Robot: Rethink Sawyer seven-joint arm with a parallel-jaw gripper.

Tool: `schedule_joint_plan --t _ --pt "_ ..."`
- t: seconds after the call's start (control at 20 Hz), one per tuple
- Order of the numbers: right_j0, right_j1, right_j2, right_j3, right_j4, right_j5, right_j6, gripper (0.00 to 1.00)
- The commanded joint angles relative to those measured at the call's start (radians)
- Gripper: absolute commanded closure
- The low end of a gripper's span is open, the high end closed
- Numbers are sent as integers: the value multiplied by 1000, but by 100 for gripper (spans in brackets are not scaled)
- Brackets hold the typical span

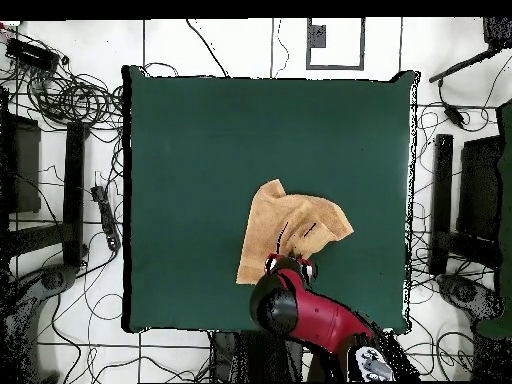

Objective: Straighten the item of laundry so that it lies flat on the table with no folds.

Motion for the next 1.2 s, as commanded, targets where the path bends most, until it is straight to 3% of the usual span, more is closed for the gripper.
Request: schedule_joint_plan --t 0.05,0.2,0.55,0.75,0.9,1.2 --pt "31 106 7 73 15 -93 255 100" --pt "26 122 -1 82 7 -137 259 100" --pt "113 123 -125 110 84 -147 252 100" --pt "105 117 -133 118 67 -166 249 100" --pt "53 104 -80 129 23 -170 259 100" --pt "33 121 -44 131 57 -119 269 100"
